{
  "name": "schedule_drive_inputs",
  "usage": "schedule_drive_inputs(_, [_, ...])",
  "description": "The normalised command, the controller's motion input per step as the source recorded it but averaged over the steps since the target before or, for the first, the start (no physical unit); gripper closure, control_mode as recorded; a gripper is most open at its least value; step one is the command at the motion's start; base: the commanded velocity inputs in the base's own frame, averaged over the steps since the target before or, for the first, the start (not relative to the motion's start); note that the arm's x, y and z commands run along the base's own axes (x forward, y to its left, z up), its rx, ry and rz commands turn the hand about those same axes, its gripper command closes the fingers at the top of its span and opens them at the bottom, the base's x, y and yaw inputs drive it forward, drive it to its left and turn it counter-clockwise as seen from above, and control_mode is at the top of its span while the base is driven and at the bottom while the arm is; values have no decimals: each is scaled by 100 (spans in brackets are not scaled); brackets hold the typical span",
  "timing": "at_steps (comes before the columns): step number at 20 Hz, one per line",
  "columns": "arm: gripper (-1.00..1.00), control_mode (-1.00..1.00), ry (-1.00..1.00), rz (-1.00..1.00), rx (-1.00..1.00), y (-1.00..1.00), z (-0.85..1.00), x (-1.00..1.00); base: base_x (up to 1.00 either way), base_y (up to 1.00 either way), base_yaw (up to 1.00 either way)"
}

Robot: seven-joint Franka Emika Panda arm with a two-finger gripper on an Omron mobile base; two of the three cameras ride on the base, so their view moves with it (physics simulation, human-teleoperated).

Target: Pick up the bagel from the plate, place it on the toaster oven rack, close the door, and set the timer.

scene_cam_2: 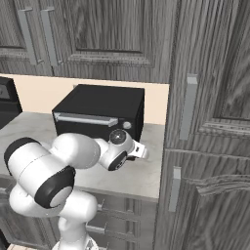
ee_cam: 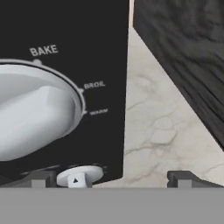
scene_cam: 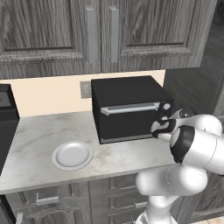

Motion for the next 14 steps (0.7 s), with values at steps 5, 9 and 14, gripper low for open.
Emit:
schedule_drive_inputs(5, [-100,-100,0,0,1,0,-8,0,0,0,0])
schedule_drive_inputs(9, [-100,-100,2,0,1,0,-14,0,0,0,0])
schedule_drive_inputs(14, [100,-100,2,0,1,0,-15,3,0,0,0])
